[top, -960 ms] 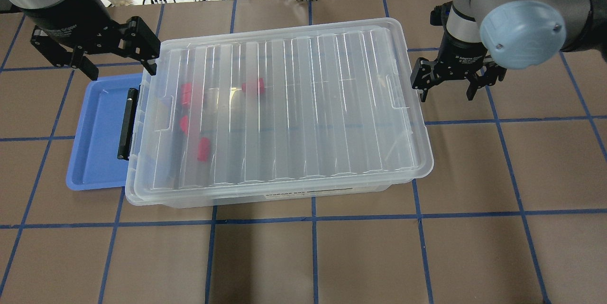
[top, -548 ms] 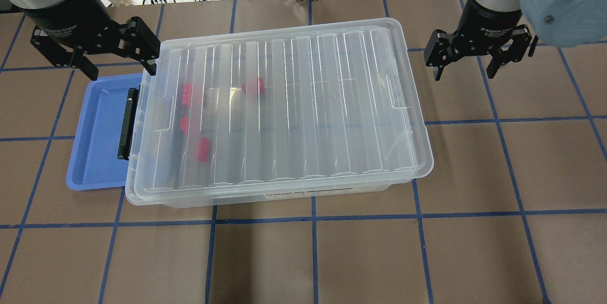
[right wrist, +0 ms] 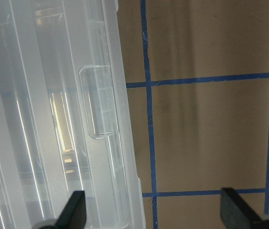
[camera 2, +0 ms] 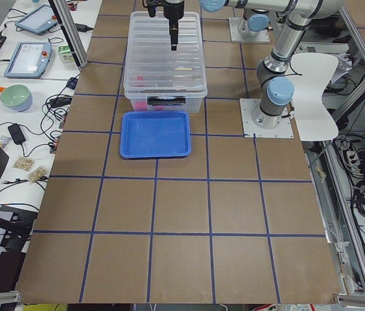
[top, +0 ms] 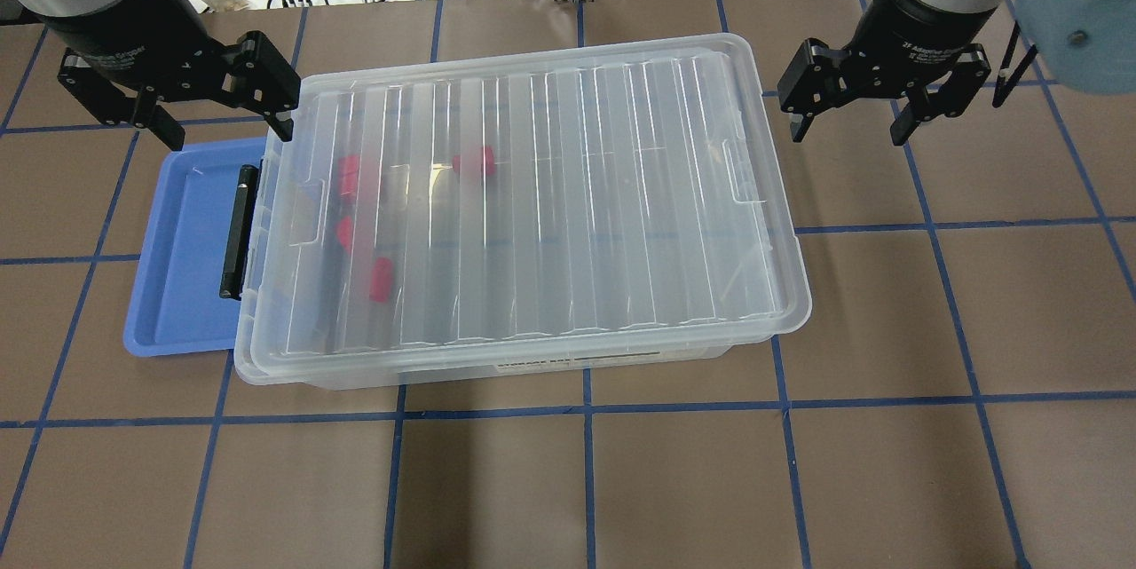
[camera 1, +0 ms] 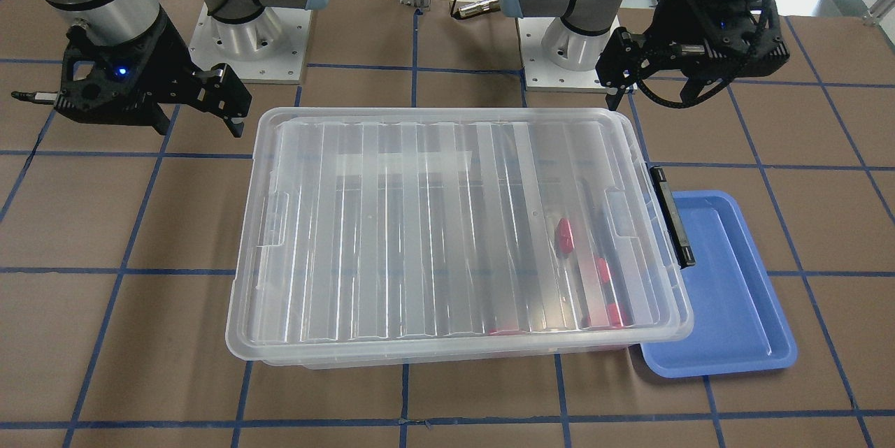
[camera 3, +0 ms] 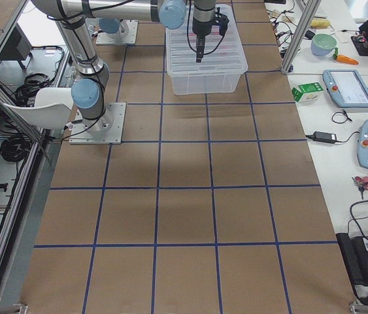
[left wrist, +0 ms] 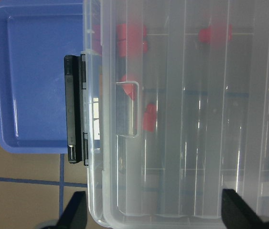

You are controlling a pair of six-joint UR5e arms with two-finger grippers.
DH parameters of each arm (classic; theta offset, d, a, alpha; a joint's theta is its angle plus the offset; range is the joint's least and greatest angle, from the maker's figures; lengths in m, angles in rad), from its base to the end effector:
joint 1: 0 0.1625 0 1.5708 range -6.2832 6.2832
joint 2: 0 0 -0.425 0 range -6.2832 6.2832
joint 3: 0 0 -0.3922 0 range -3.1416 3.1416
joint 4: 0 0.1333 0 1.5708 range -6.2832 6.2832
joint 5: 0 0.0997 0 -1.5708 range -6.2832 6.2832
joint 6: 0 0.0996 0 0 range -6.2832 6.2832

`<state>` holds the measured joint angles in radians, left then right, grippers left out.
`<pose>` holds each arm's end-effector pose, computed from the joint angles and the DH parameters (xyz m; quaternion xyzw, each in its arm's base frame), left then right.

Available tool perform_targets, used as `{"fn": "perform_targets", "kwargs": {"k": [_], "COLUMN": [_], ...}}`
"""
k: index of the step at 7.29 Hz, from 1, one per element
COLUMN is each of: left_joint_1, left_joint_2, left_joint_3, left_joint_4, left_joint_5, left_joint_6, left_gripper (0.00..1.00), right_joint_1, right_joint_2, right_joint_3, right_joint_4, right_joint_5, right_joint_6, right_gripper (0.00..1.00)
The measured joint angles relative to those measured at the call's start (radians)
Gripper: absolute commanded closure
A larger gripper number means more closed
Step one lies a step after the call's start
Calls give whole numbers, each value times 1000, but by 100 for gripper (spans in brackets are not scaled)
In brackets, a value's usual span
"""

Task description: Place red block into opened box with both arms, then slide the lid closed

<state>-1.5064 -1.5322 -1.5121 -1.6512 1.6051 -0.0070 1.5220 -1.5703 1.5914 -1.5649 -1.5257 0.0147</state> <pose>-0.0990 -0.4827 0.5274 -0.0358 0.9992 -0.0079 0.0174 0.1138 -0.4954 0.4771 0.0320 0.9991 0.0131 0.0228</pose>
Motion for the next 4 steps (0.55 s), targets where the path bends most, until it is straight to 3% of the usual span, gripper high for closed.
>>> {"fn": "perform_targets", "kwargs": {"k": [4], "left_joint_1": [0], "left_joint_2": [-2], "left_joint_3": [-1], "left_joint_4": [-1], "left_joint_5": [1], "left_joint_6": [-1], "left_gripper": [0], "right_joint_1": [13], "right_joint_2": [-34], "right_joint_3": [17], "right_joint_4": [13], "right_joint_5": [-59], "right_joint_6": [2], "right_gripper": [0]}}
